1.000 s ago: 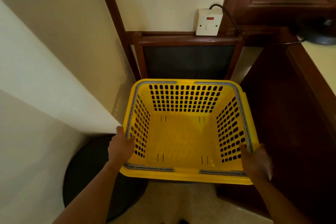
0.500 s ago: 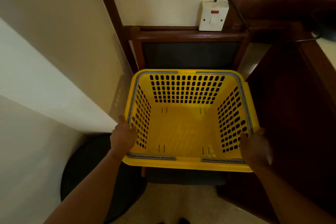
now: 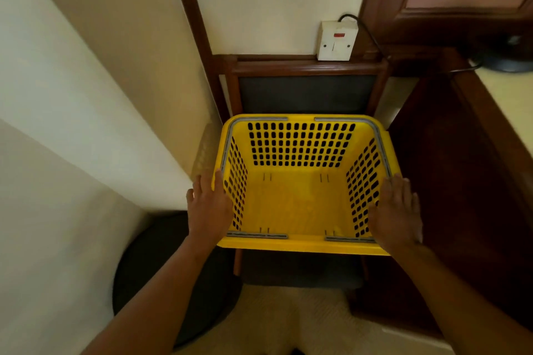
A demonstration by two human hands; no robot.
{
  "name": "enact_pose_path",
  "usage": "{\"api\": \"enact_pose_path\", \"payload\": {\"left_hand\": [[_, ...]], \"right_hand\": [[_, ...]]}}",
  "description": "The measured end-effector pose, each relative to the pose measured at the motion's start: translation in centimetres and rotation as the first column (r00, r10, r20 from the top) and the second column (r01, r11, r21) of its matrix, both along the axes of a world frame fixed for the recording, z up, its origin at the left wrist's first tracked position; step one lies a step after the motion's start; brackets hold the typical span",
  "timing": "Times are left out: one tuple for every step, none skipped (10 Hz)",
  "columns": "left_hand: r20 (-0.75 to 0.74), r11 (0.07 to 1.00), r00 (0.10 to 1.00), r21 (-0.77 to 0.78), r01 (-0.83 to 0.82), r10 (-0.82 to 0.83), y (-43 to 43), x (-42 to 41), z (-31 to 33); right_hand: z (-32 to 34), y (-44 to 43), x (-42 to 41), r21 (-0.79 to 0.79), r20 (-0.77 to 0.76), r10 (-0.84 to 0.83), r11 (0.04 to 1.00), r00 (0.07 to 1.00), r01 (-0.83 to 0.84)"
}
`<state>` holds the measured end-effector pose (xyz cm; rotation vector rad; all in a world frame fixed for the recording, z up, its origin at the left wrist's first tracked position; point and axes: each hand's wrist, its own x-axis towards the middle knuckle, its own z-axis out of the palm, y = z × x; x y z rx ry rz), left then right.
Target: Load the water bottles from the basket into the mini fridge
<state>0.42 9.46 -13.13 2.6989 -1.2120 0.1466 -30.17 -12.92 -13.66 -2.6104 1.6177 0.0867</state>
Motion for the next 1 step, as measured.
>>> {"api": "enact_pose_path", "payload": {"left_hand": [[0.05, 0.995, 0.995, -0.057, 0.085, -0.082, 2.03, -1.74, 3.32]], "right_hand": [[2.52, 3.2, -1.05, -0.147, 0.093, 0.15, 0.98, 0.984, -0.135]]}}
